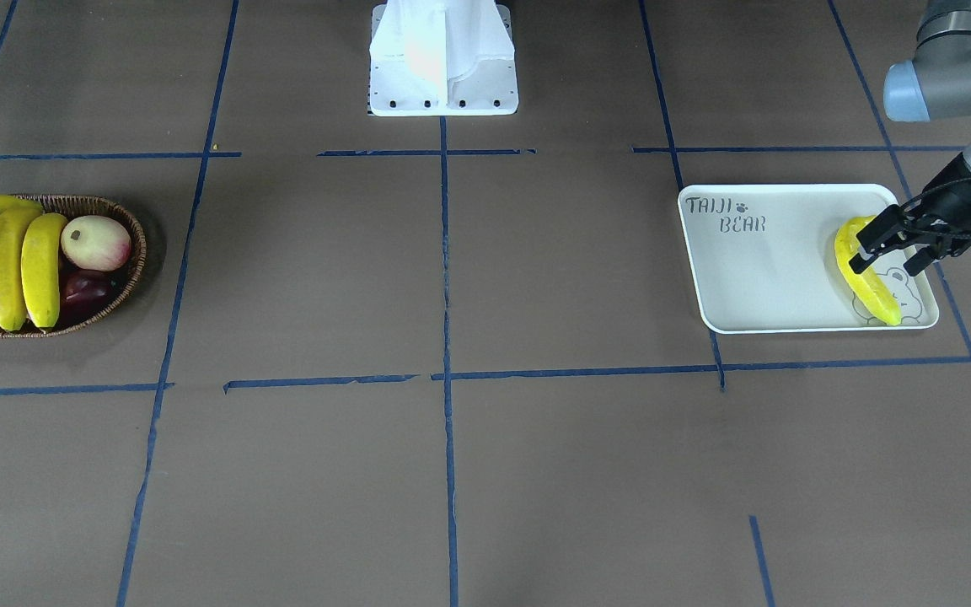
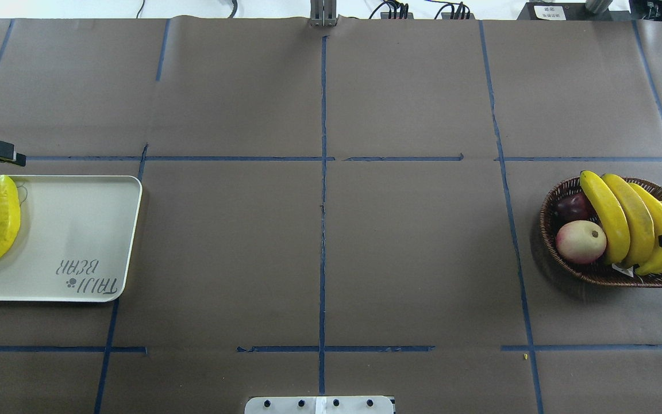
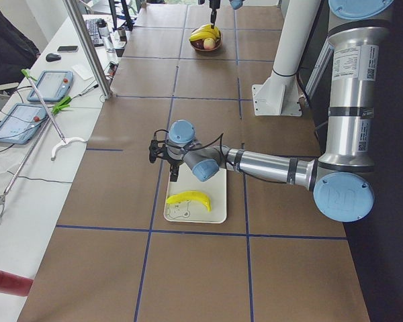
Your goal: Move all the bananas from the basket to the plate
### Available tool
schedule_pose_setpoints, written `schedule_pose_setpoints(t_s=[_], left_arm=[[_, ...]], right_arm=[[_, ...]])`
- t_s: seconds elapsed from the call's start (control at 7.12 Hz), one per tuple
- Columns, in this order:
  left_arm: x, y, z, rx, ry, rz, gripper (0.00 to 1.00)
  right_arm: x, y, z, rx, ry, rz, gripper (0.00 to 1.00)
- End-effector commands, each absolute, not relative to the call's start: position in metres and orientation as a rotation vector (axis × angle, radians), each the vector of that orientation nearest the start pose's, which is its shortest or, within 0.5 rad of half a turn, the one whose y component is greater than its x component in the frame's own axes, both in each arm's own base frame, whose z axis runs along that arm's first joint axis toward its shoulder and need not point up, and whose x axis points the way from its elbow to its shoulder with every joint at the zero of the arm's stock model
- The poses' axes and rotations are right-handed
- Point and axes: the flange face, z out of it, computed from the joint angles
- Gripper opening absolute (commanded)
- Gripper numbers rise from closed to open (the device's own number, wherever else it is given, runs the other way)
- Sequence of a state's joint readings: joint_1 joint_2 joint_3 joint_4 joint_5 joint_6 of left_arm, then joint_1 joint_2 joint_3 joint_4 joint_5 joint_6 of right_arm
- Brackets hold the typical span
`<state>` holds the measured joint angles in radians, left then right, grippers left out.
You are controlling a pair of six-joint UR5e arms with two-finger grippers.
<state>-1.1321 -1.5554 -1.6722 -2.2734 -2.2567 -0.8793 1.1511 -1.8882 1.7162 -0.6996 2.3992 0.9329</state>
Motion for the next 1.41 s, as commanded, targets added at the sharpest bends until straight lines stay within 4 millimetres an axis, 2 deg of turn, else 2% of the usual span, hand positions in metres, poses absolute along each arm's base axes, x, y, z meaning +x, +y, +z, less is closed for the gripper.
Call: schedule_pose_setpoints(t_s=[0.0,0.14,0.28,0.42,0.56,0.7,0.84,0.98,1.12,1.26], left_arm=[[0.153,-0.491,0.535,0.202,0.978,-0.132,1.00],[0.153,-0.491,0.536,0.203,0.977,-0.134,1.00],[0.153,-0.491,0.535,0.205,0.976,-0.134,1.00],[0.158,-0.497,0.523,0.222,0.992,-0.120,1.00],[0.176,-0.509,0.498,0.250,1.015,-0.086,1.00],[0.210,-0.510,0.478,0.225,1.048,-0.077,1.00],[0.257,-0.521,0.424,0.160,1.127,-0.159,1.00],[0.291,-0.530,0.365,0.098,1.211,-0.245,1.00],[0.314,-0.534,0.317,0.032,1.278,-0.320,1.00],[0.331,-0.536,0.283,-0.015,1.320,-0.364,1.00]], right_arm=[[-0.044,-0.370,0.603,0.072,-1.100,0.250,0.03],[-0.017,-0.368,0.574,0.143,-1.144,0.260,0.01],[-0.008,-0.369,0.544,0.195,-1.169,0.248,0.00],[-0.017,-0.378,0.530,0.208,-1.179,0.219,0.00],[-0.056,-0.410,0.500,0.217,-1.196,0.136,0.00],[-0.099,-0.441,0.462,0.231,-1.200,0.096,0.00],[-0.156,-0.462,0.418,0.220,-1.229,0.122,0.00],[-0.204,-0.468,0.382,0.219,-1.260,0.134,0.00],[-0.235,-0.466,0.360,0.230,-1.281,0.095,0.00],[-0.276,-0.461,0.331,0.248,-1.291,0.051,0.00]])
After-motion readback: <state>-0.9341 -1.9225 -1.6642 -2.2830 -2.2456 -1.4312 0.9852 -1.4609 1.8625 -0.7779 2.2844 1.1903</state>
